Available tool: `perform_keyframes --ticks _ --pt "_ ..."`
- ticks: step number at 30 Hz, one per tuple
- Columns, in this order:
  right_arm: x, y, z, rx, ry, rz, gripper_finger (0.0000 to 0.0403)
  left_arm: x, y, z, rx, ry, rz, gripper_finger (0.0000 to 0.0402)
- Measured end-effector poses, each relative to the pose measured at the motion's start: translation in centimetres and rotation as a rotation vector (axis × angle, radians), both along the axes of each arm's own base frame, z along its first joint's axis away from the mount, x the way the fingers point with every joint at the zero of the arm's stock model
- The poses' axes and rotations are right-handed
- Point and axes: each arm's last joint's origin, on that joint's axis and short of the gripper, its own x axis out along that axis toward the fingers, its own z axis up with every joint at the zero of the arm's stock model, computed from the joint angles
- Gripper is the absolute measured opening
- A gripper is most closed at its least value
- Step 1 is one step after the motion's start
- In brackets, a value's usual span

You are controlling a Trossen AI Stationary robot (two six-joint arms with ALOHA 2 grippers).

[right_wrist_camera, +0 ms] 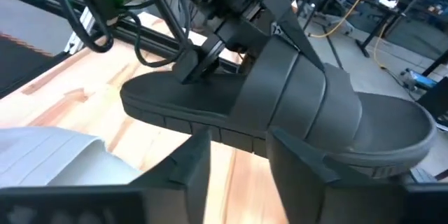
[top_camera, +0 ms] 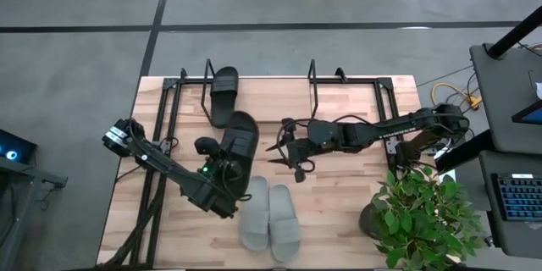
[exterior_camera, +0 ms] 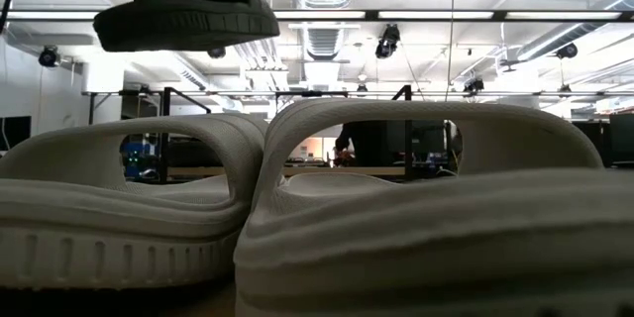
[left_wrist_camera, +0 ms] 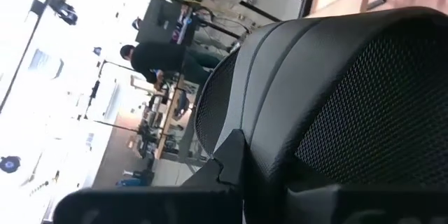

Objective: Pick and place slides into the shelf
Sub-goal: Put the black slide on the shelf

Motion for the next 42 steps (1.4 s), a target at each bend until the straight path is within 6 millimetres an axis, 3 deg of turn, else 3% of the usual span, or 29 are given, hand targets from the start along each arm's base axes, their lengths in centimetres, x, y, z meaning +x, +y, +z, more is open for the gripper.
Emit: perform_keyframes --ticks 9,20,26,35,42 --pt "0.2 -1.2 0.5 0.031 -0.050 -0.049 0.0213 1.9 -1.1 -0.3 0.054 0.047 -0.075 0.0000" --pt "0.2 -1.3 0.5 0.048 -0.048 -0.056 0.0221 2.3 -1.2 -0.1 0.104 -0.003 -0.075 0.0000" --pt "0.1 -1.3 0.9 0.155 -0.055 -0.084 0.0220 2.3 -1.1 0.2 0.181 -0.042 -0.069 0.0000" --pt "-0.3 -0.8 0.6 0.299 0.013 -0.136 0.0219 2.3 1.0 0.6 0.198 -0.058 -0.006 0.0000" --pt "-0.7 -0.1 0.6 0.305 0.013 -0.311 0.0219 2.9 2.8 0.7 0.171 -0.098 0.063 0.0000"
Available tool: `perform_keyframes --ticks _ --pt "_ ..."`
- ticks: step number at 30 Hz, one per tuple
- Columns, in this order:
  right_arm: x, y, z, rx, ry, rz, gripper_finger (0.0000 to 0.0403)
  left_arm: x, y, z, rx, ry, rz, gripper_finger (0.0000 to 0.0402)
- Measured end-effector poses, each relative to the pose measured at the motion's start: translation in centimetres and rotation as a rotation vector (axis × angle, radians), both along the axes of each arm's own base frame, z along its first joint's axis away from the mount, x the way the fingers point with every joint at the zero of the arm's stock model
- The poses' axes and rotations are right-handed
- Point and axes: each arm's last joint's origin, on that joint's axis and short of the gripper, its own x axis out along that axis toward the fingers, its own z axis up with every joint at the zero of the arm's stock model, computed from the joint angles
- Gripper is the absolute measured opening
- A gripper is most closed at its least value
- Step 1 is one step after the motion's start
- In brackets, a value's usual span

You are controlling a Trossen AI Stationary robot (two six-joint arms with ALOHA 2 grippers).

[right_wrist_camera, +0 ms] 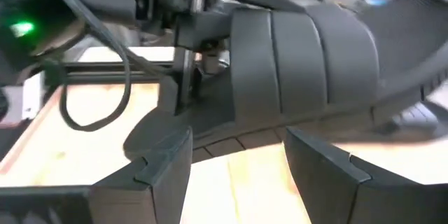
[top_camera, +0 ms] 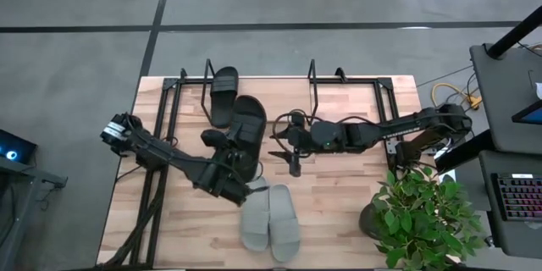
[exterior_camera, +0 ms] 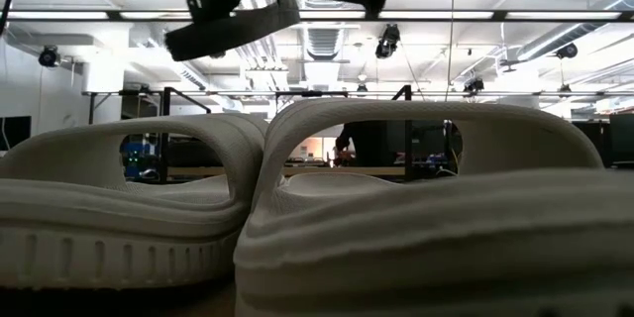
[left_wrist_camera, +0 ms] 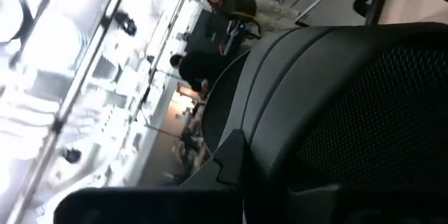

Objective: Pick and place slides into the shelf
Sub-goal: Put the black slide on the shelf

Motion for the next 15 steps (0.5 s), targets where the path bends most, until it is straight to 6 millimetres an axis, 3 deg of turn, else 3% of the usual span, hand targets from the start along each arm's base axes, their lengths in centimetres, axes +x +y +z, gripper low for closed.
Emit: perform_keyframes --ticks 6,15 --pt "-0.1 -0.1 -1.2 0.132 -0.017 -0.062 0.0219 0.5 1.6 0.1 -0.019 -0.038 0.056 0.0000" --pt "-1.1 -2.3 -3.8 0.217 -0.246 -0.118 0.0219 0.6 1.9 0.2 -0.025 -0.049 0.068 0.0000"
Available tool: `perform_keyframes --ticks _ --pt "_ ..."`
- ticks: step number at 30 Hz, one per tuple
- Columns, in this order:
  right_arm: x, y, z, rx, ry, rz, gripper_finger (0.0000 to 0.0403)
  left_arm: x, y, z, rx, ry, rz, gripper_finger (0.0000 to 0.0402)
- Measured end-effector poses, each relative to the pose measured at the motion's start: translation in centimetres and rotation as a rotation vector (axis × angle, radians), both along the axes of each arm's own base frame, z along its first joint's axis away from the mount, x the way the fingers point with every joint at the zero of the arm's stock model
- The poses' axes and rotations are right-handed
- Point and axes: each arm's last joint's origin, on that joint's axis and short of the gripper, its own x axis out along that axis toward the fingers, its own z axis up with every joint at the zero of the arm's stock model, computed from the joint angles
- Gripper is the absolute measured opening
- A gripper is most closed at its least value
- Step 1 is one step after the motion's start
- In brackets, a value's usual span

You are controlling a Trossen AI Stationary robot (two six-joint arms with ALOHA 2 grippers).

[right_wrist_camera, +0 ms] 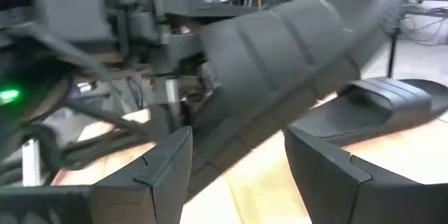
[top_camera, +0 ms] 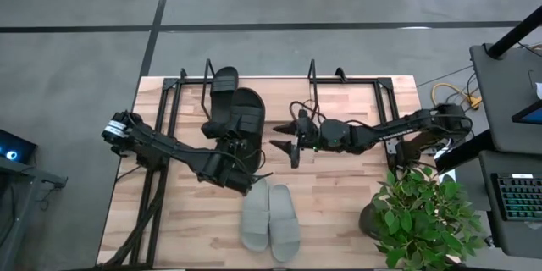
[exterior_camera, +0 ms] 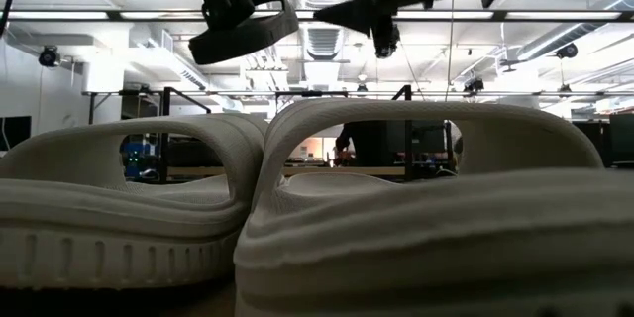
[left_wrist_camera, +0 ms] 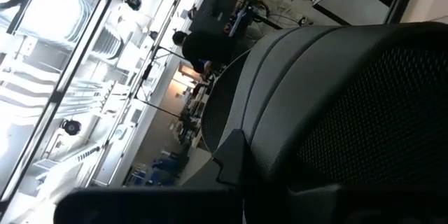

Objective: Pick and place slides into the shelf
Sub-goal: Put the black slide on the shelf

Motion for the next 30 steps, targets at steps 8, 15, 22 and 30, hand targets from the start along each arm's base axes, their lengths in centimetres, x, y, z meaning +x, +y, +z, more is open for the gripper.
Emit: perform_keyframes --ticks 8,15,22,30 --pt "-0.4 -1.3 -0.9 0.141 -0.027 0.019 0.0219 0.1 0.0 0.2 -0.003 -0.008 0.000 0.0000" --pt "-0.3 -1.1 -0.9 0.150 -0.046 0.029 0.0219 0.3 -0.1 0.4 -0.009 -0.026 0.000 0.0000" --pt "1.3 -1.1 -2.5 0.174 -0.036 0.072 0.0219 0.4 -0.2 0.4 -0.010 -0.025 0.000 0.0000" --pt "3.3 -1.4 -3.1 0.200 -0.058 0.082 0.0219 0.3 -0.2 0.3 -0.007 -0.015 -0.001 0.0000"
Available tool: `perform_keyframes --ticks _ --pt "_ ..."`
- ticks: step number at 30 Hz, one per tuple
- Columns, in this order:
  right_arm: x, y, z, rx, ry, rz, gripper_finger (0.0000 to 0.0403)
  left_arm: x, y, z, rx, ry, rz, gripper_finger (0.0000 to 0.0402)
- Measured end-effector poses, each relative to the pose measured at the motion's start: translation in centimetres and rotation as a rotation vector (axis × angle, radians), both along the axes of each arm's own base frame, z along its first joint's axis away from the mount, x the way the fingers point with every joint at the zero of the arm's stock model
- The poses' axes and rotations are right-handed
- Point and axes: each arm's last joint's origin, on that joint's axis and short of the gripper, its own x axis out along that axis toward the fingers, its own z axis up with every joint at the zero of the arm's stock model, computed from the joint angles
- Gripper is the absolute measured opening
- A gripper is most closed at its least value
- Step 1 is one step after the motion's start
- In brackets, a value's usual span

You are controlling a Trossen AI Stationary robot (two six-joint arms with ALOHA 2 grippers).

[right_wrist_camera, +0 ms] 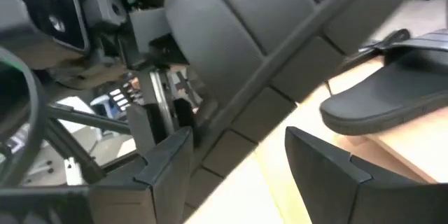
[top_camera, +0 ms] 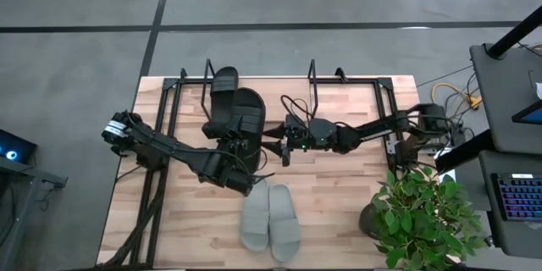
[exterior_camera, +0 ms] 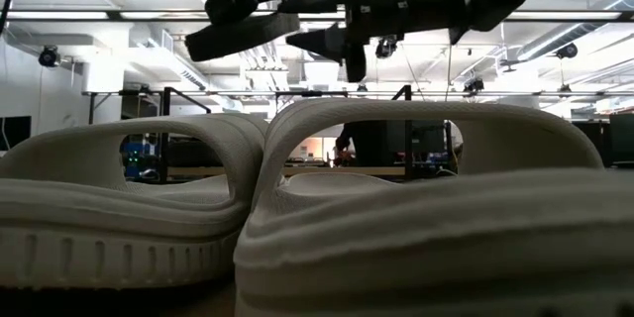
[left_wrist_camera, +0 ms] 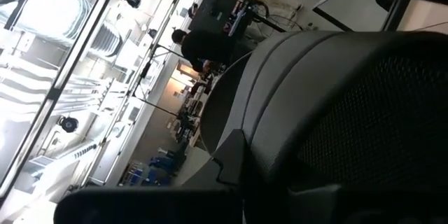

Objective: Pick and place slides into the shelf
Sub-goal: Put the black slide on the shelf

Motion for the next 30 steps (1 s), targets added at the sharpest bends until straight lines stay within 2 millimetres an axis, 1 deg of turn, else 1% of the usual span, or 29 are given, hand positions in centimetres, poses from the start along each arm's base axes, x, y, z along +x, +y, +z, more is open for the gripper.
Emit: perform_keyframes --ticks 5,20,22,24,30 --pt "0.6 0.0 0.3 0.000 -0.009 0.004 0.0219 0.1 0.0 0.0 -0.001 -0.010 0.001 0.0000" --pt "0.6 -0.1 0.5 -0.037 -0.018 0.002 0.0217 0.5 -0.2 0.0 -0.013 -0.054 0.002 0.0000" --pt "0.6 -0.1 0.5 -0.048 -0.012 0.003 0.0206 0.7 -0.2 0.0 -0.014 -0.061 0.002 0.0000" --pt "0.6 -0.1 0.4 -0.054 -0.008 0.003 0.0185 1.0 -0.3 0.1 -0.017 -0.076 0.003 0.0000" --pt "0.6 -0.1 0.3 -0.104 0.005 0.005 0.0103 1.8 -0.6 0.4 -0.007 -0.063 0.006 0.0000"
